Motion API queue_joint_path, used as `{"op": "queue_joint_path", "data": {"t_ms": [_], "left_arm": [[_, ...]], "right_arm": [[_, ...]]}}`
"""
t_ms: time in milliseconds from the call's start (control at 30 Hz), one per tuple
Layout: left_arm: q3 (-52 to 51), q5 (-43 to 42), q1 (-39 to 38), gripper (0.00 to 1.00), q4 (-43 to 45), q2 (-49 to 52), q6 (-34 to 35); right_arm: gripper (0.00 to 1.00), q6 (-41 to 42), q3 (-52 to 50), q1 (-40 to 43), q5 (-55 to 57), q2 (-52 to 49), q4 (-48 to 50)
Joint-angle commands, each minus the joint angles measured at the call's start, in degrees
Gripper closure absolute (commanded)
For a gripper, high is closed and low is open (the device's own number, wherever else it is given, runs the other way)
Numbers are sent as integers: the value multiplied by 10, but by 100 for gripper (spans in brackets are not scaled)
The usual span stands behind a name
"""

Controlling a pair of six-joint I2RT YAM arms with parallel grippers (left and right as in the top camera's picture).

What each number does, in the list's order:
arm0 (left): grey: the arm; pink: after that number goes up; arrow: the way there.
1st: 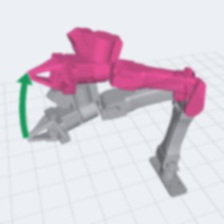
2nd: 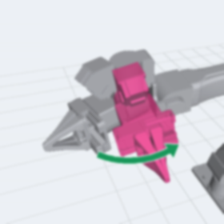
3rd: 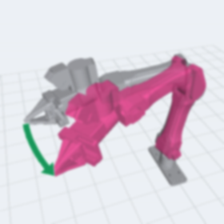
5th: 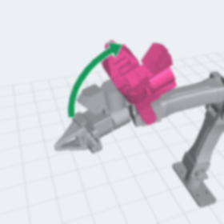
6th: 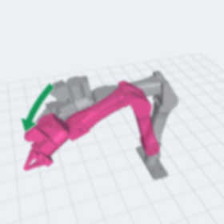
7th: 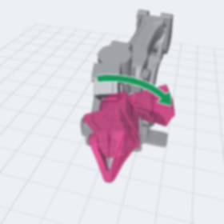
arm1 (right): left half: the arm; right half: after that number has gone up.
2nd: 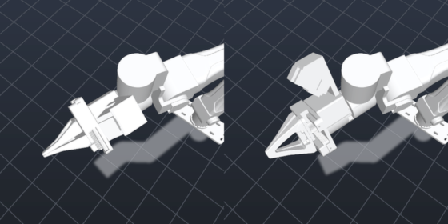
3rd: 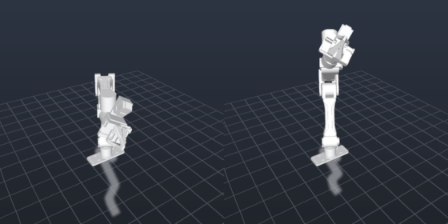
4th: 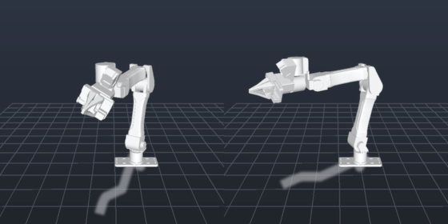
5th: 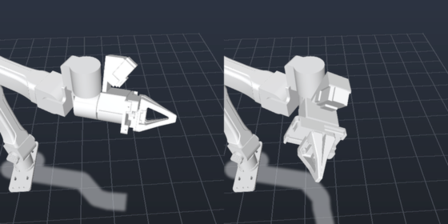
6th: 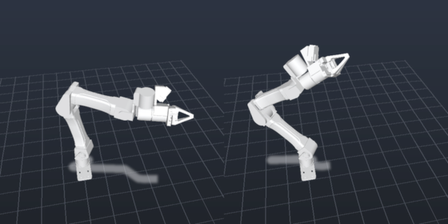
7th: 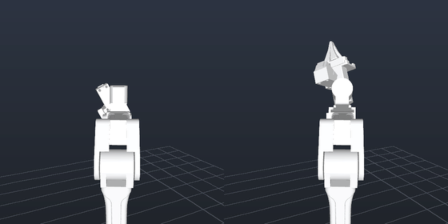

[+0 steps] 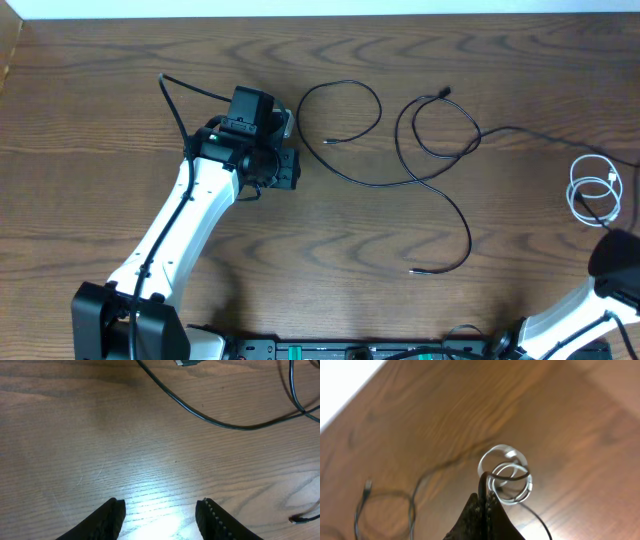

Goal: Untangle cables

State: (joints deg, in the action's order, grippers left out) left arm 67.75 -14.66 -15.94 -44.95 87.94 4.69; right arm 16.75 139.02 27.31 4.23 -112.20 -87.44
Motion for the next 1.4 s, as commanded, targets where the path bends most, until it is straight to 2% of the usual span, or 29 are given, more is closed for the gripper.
{"op": "queue_joint_path", "data": {"t_ms": [0,133,233,500,767,900,1067,1133,1267,1367], "left_arm": [[-3,5,2,49,0,-11,5],[-3,5,2,49,0,-11,5],[-3,5,2,49,0,-11,5],[-3,5,2,49,0,-11,5],[-3,5,2,49,2,-11,5],[-3,5,2,49,2,-11,5],[-3,5,2,49,2,-11,5],[-3,5,2,49,2,-11,5],[-3,5,2,49,2,-11,5],[-3,5,2,49,2,-11,5]], "right_arm": [[99,-72,3,-30,-113,-18,-4],[99,-120,3,-86,-201,-32,28],[99,-122,7,-127,-213,-24,73],[99,-36,38,-188,-219,35,233],[99,-35,38,-249,-295,58,381],[99,-63,37,-287,-280,52,381],[99,-76,37,-301,-161,51,324],[99,-88,37,-301,-153,51,308],[99,-97,36,-303,-183,47,297],[99,-115,36,-315,-284,29,298]]}}
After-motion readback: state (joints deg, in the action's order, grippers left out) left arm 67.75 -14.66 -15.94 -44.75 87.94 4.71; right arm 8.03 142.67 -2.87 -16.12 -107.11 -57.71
